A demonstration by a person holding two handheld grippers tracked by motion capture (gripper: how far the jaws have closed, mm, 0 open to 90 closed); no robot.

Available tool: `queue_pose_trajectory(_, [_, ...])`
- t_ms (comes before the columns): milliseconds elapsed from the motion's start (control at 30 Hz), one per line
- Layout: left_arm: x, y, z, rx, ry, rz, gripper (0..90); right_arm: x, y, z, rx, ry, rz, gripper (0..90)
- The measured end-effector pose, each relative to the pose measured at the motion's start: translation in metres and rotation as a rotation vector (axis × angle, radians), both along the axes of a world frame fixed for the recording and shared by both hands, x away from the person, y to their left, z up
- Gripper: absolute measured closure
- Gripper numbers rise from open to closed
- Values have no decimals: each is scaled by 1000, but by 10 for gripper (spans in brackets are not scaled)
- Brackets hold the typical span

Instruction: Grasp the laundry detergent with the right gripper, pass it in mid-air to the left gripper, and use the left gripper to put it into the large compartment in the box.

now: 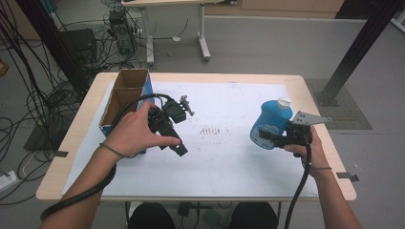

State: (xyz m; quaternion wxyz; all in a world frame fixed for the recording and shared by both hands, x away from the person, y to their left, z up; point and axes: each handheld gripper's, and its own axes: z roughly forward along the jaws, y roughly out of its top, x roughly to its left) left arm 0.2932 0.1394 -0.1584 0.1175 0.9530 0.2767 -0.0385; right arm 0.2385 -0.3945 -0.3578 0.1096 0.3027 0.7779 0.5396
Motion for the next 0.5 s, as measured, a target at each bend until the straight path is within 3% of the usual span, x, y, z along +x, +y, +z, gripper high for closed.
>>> queue_pose_trajectory(133, [-1,1,3,-29,-1,-72,72,1,1,2,5,1,34,426])
queue_pose_trajectory(167, [0,0,4,-37,9,-109,73,2,1,1,8,-3,38,426])
queue_pose_trajectory(500, [-3,-1,11,-49,-27,-236,73,6,2,5,26,5,120,426])
